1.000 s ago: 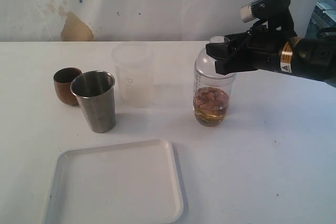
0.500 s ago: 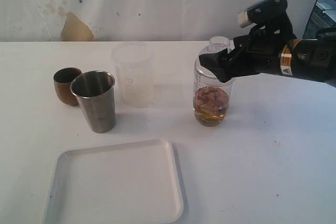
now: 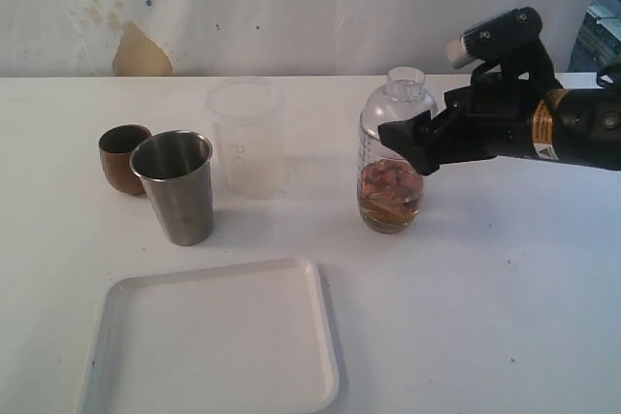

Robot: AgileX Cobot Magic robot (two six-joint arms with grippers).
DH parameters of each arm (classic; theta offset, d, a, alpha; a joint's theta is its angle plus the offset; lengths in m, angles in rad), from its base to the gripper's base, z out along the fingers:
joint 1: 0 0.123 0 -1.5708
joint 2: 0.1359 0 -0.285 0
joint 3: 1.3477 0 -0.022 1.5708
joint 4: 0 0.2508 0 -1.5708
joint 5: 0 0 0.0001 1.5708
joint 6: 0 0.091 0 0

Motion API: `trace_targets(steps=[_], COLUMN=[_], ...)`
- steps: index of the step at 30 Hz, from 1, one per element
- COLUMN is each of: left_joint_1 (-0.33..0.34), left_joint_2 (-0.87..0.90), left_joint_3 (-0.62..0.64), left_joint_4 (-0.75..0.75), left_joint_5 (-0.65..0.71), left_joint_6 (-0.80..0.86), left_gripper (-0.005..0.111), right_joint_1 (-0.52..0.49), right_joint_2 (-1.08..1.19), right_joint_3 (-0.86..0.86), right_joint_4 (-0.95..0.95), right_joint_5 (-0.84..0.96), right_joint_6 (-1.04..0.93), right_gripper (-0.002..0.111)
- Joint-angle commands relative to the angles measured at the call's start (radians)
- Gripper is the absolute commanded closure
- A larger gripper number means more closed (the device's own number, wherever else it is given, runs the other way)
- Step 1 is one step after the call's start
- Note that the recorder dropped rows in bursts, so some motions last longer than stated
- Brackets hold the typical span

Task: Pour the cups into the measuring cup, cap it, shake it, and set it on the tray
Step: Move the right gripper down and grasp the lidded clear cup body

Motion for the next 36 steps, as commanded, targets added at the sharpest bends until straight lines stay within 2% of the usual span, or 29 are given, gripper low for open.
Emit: trace_targets(steps=[1,9,13,18,23,31,36], left_joint_1=[0.001,0.001,0.001,0.001,0.001,0.001,0.001], left_joint_2=[-0.003,-0.003,-0.003,-0.003,-0.003,-0.003,-0.003], left_joint_3=[0.005,0.005,0.005,0.005,0.005,0.005,0.005], left_joint_4=[0.005,0.005,0.005,0.005,0.005,0.005,0.005], left_joint_5=[-0.010,-0.010,-0.010,-0.010,-0.010,-0.010,-0.010], left_joint_6=[-0.001,-0.001,-0.001,-0.001,-0.001,-0.001,-0.001], left_gripper=[0.107,0.107,0.107,0.107,0.107,0.107,0.107], right_joint_1=[-0.002,-0.002,-0.002,-0.002,-0.002,-0.002,-0.002], right_joint_2=[0.035,0.108,0.159,0.224,0.291,0.410,0.445], right_joint_3=[0.005,0.005,0.016,0.016,0.016,0.016,0.016], right_joint_4=[0.001,-0.001,0.004,0.024,0.134,0.262,0.389], right_joint_5=[0.034,-0.060,-0.170,-0.170,-0.182,-0.409,-0.455], right_joint_6=[-0.011,-0.024,-0.045,-0.085,-0.197,-0.441,-0.511], right_gripper=[0.018,0.018,0.018,0.018,0.018,0.018,0.018])
